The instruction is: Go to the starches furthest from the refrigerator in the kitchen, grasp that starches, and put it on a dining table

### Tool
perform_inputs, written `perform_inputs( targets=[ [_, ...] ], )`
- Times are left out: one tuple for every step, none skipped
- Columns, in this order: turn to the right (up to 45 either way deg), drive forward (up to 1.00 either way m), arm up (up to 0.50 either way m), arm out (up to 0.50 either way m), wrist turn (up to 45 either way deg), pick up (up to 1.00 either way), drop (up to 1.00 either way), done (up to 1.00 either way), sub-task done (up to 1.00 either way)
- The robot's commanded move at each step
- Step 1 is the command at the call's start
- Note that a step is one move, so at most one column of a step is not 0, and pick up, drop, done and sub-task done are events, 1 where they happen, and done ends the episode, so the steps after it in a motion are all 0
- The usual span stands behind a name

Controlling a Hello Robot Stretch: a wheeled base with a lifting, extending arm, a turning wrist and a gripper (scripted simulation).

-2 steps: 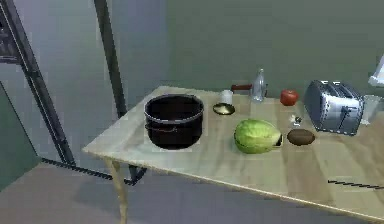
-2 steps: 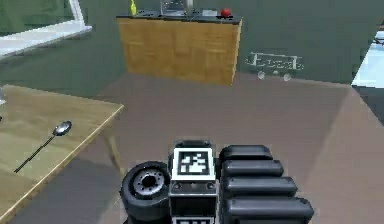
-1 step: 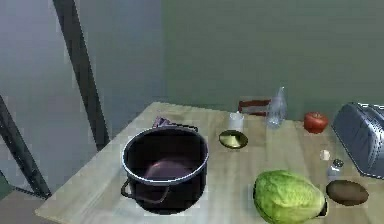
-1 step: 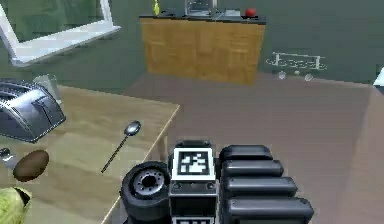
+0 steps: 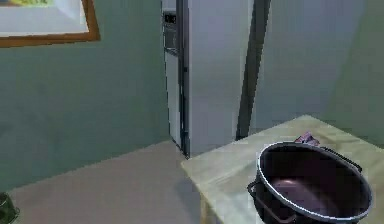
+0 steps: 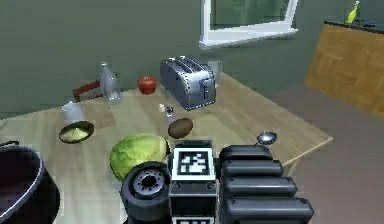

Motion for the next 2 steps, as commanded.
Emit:
perform_inputs(
  targets=[
    [-45.0,0.00,0.00,0.00,0.0,0.00,0.00,0.00,0.00],
    [-42.0,0.00,0.00,0.00,0.0,0.00,0.00,0.00,0.00]
  ],
)
